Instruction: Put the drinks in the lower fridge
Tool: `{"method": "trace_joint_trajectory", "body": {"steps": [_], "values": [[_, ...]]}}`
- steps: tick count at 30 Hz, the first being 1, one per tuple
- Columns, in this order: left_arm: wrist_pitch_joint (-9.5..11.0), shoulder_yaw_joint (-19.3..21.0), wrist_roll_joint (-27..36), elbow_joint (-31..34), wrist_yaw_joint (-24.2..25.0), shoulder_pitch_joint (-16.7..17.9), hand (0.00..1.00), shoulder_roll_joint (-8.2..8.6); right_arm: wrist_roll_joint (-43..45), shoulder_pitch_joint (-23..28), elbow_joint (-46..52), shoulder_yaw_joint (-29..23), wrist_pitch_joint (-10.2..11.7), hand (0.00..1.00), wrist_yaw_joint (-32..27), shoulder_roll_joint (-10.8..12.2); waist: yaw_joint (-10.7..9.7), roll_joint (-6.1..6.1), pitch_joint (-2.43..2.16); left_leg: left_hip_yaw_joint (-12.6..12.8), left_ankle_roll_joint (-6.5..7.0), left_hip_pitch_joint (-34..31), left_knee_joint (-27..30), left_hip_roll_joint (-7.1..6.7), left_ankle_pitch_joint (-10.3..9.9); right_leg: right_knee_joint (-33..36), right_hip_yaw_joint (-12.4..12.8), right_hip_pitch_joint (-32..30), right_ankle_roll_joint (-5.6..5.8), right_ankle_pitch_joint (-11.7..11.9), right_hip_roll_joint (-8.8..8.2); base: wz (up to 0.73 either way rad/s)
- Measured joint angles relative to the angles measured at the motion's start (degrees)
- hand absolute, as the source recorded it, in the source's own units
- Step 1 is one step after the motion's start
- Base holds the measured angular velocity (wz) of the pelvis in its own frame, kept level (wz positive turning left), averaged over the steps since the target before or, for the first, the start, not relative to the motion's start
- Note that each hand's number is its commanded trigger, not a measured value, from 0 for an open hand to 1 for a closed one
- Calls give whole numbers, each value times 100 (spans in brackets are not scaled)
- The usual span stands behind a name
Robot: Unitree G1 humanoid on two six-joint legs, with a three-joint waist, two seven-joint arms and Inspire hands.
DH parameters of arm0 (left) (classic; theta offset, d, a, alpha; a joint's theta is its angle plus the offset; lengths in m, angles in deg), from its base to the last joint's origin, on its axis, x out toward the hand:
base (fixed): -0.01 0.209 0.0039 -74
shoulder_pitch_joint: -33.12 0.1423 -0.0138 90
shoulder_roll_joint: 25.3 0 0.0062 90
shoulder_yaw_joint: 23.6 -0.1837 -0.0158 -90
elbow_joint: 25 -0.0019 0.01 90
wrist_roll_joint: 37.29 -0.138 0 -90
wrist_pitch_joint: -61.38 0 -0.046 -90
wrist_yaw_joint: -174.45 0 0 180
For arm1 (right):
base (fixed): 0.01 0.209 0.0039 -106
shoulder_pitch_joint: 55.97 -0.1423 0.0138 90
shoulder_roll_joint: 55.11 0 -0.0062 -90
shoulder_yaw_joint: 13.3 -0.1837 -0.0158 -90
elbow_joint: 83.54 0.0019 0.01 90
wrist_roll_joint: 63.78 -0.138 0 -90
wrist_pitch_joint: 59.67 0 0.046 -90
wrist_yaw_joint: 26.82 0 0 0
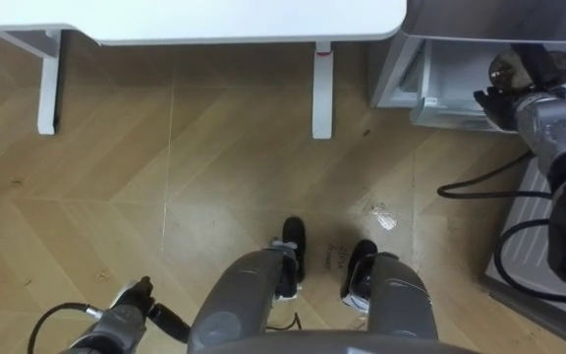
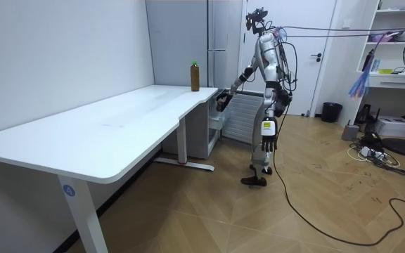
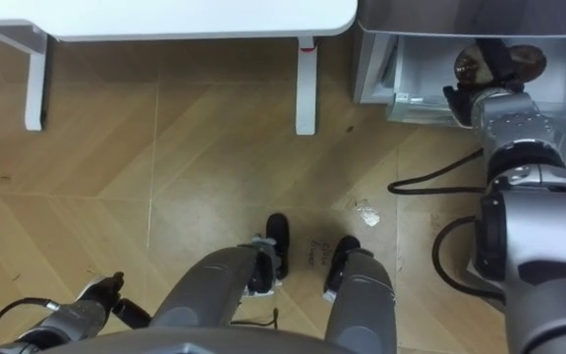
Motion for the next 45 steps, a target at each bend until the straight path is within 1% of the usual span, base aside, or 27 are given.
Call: {"method": "trace_joint_trajectory", "body": {"steps": [3,14,18,20,23,24,25,28,29,30,32,34,36,37,38,39,40,43,45], "values": [[-1,-60,-2,8,0,0,0,0,1,0,0,1,0,0,-37,-4,3,0,0,0,0,-5,21,0,0,27,-5,-2,-2,-15,-5,2],[-1,-59,-5,14,-25,3,0,0,20,0,1,-5,-1,0,-138,-22,27,-1,-1,9,0,-8,72,5,0,51,1,6,-8,-24,-6,0],[-11,-55,-30,27,-33,3,0,1,267,-1,1,-6,-1,0,-203,-54,44,-7,-5,14,0,-1,83,11,0,52,-6,16,-9,-24,-6,0],[-31,-53,-37,31,-43,3,0,1,396,0,1,-6,-6,0,-241,-82,61,-7,-7,16,0,8,85,12,0,51,-9,26,-10,-23,-6,0],[-117,-38,-80,29,-56,4,0,1,414,0,0,-6,-25,0,-254,-108,66,-10,-10,12,0,85,88,15,0,33,-29,117,-10,-23,-4,0],[-123,-23,-94,29,-57,4,0,0,449,2,-22,11,-66,0,-248,-139,63,-11,-10,6,0,143,90,22,0,3,-58,195,-10,-22,0,4],[-123,-2,-94,30,-57,3,0,-2,475,1,-83,16,-153,0,-238,-145,70,-19,-15,1,0,198,89,37,-1,-44,-93,279,-17,-16,15,4],[-126,-7,-85,41,-44,6,0,-2,556,1,-212,26,-285,0,-147,-190,71,-46,-28,-18,-1,298,89,47,-1,-81,-155,420,-18,-11,19,7],[-132,-7,-81,40,-39,6,0,-2,568,2,-264,34,-301,0,-106,-201,71,-50,-28,-20,0,321,89,47,-1,-85,-169,450,-18,-11,17,8],[-149,-8,-81,40,-32,25,0,-4,595,2,-380,80,-347,0,-4,-214,72,-69,-40,-22,0,363,89,52,-1,-104,-195,514,-18,-11,17,8],[-194,-8,-81,38,-18,54,0,-5,649,13,-463,161,-414,0,44,-220,50,-90,-40,-24,0,467,85,72,-1,-173,-243,663,-14,-4,35,5],[-260,-7,-81,37,33,59,0,-8,630,58,-623,223,-489,0,160,-225,25,-169,-68,-25,-1,623,69,85,-2,-230,-245,850,-9,-1,64,0],[-261,-6,-52,41,104,59,0,-21,619,80,-715,223,-522,0,279,-227,-30,-209,-88,-33,-2,740,19,103,-4,-305,-260,984,5,10,100,4],[-260,-5,1,46,124,59,0,-41,603,93,-750,220,-525,0,342,-242,-55,-231,-109,-33,-3,816,-41,128,-4,-400,-261,1076,24,40,147,0],[-259,-3,5,46,126,65,0,-57,603,95,-767,223,-549,0,350,-258,-58,-254,-140,-33,-3,834,-60,143,-4,-446,-268,1106,22,62,169,-4],[-259,59,4,47,126,77,0,-89,606,98,-785,219,-593,0,366,-281,-58,-278,-158,-32,-4,911,-104,173,-4,-557,-342,1224,34,97,192,-9],[-259,153,4,55,121,111,0,-126,632,100,-796,222,-625,0,406,-290,-69,-300,-172,-36,-11,1025,-156,201,1,-694,-336,1365,19,170,257,-8],[-286,362,-13,125,81,265,0,-155,673,148,-856,222,-719,0,536,-296,-110,-329,-199,-56,-24,1324,-315,227,10,-1040,-363,1743,38,296,352,-3],[-334,412,-13,252,68,398,0,-163,667,231,-855,221,-765,0,649,-303,-144,-350,-215,-66,-23,1448,-382,224,10,-1178,-394,1898,61,333,370,0]]}}
